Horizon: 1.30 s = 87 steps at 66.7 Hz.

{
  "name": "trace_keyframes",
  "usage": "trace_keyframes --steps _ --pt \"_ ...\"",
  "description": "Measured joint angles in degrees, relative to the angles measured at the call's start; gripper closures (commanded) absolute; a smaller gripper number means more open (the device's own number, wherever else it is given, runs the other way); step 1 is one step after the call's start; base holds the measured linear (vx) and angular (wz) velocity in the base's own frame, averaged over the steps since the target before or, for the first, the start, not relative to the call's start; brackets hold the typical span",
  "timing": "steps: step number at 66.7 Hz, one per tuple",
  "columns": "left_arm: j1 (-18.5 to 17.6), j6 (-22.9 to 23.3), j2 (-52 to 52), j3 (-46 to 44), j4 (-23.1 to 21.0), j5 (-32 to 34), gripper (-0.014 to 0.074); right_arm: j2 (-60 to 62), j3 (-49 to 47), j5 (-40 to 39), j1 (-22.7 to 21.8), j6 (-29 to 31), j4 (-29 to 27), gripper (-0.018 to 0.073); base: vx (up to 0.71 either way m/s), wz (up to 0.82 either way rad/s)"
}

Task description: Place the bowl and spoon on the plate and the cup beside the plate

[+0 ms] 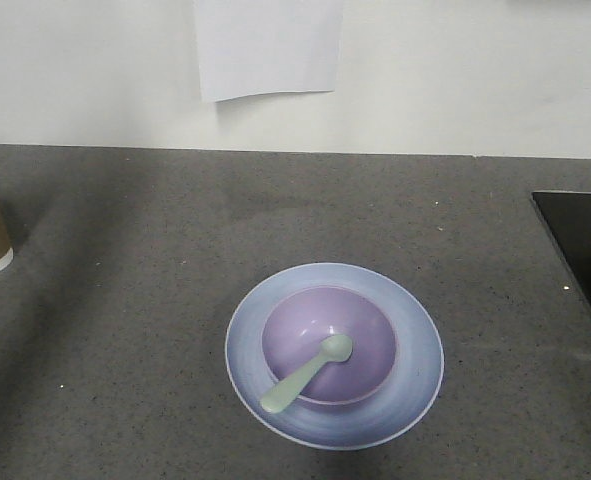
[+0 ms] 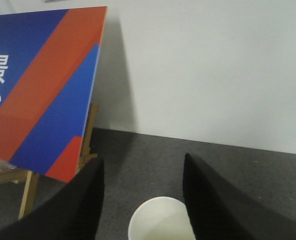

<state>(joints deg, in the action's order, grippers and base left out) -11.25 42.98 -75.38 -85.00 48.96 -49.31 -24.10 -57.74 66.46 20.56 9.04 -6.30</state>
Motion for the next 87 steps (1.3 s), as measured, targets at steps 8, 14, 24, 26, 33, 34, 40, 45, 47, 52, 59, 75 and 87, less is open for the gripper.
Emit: trace_keyframes --steps 8,14,24,26,33,34,40,45,47,52,59,75,87 --pt "9.7 -1.7 -0.2 0.0 -5.0 0.7 0.0351 0.0 0.0 1.1 0.0 0.0 0.1 0.0564 0.0 0.0" --pt "12.3 -2.6 -0.8 0.0 -6.4 0.7 0.0367 0.0 0.0 1.2 0.0 0.0 0.1 0.0564 0.0 0.0" --pt "15.6 -5.9 -2.6 0.0 -10.0 1.9 0.0365 0.0 0.0 1.3 0.0 0.0 0.1 0.0564 0.0 0.0" --pt "16.1 -6.5 -2.9 0.0 -10.8 2.2 0.0365 0.0 0.0 1.3 0.0 0.0 0.1 0.0564 0.0 0.0" --pt "18.0 -9.4 -4.6 0.0 -14.3 3.4 0.0355 0.0 0.0 1.3 0.0 0.0 0.1 0.0564 0.0 0.0" --pt "18.2 -9.8 -4.8 0.0 -15.0 3.5 0.0353 0.0 0.0 1.3 0.0 0.0 0.1 0.0564 0.0 0.0" --pt "19.0 -13.1 -6.2 0.0 -17.7 3.8 0.0336 0.0 0.0 1.3 0.0 0.0 0.2 0.0564 0.0 0.0" --pt "19.3 -15.8 -7.3 0.0 -20.0 3.7 0.0324 0.0 0.0 1.3 0.0 0.0 0.2 0.0564 0.0 0.0" --pt "19.3 -16.8 -7.8 0.0 -20.8 3.7 0.0319 0.0 0.0 1.3 0.0 0.0 0.2 0.0564 0.0 0.0" --pt "19.3 -17.7 -8.8 0.0 -22.6 3.6 0.0307 0.0 0.0 1.3 0.0 0.0 0.2 0.0564 0.0 0.0" --pt "19.3 -18.9 -10.2 0.0 -24.2 3.6 0.0284 0.0 0.0 1.3 0.0 0.0 0.2 0.0564 0.0 0.0" --pt "19.3 -21.9 -12.1 0.0 -26.2 2.0 0.0229 0.0 0.0 1.3 0.0 0.0 0.2 0.0564 0.0 0.0" --pt "19.3 -22.0 -13.7 0.0 -26.5 0.7 0.0229 0.0 0.0 1.3 0.0 0.0 0.2 0.0564 0.0 0.0"
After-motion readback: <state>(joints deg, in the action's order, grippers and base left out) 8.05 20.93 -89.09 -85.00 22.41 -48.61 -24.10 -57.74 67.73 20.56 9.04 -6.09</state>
